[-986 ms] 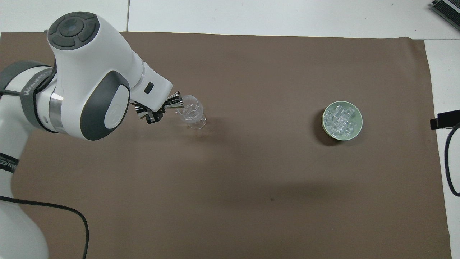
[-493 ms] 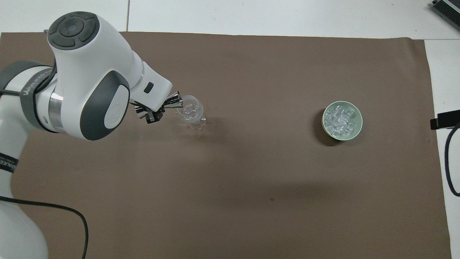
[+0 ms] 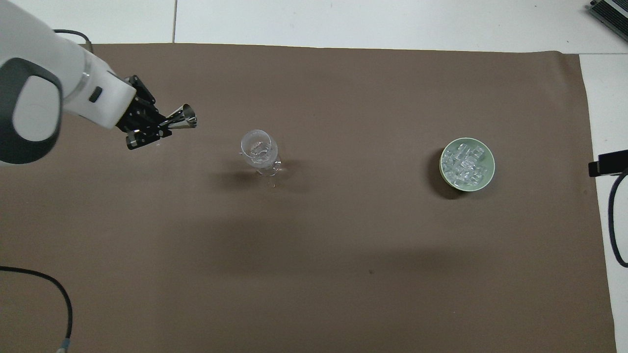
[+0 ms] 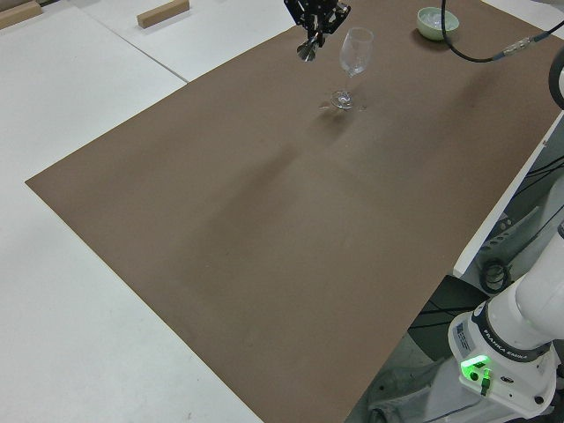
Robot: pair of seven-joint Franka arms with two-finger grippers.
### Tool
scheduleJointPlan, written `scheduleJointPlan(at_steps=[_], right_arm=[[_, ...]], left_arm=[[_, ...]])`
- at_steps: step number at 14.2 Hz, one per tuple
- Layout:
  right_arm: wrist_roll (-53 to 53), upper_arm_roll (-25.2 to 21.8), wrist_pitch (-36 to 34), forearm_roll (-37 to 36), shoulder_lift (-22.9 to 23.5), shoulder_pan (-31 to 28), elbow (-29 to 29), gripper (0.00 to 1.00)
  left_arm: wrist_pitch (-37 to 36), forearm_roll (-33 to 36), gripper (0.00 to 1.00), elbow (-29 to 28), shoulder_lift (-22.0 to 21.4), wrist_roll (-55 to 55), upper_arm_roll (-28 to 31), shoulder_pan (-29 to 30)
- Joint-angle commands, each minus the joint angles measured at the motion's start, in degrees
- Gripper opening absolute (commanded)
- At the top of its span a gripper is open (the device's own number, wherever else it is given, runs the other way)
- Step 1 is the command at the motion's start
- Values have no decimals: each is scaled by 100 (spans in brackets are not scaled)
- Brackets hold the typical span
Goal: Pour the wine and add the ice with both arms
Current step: 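Carry the jigger back with the left gripper while the right gripper reaches the cup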
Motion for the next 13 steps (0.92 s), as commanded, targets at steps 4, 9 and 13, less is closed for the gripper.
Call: scheduleJointPlan(at_steps=[4,9,13], right_arm=[[63,47,-156,99,-83,-208,-47,100],[-121,337,668,99,-128,-199,-696,100],[-263,460,1355,108,109,-191,-1249,100]], left_arm=[[-733,-1436,0,-243,227,2277,-81,1671],[-1348,-2781,0,-499,858,4289,-133,2963],[-2130,-3853,0,-447,1623,5109,-291,3982]])
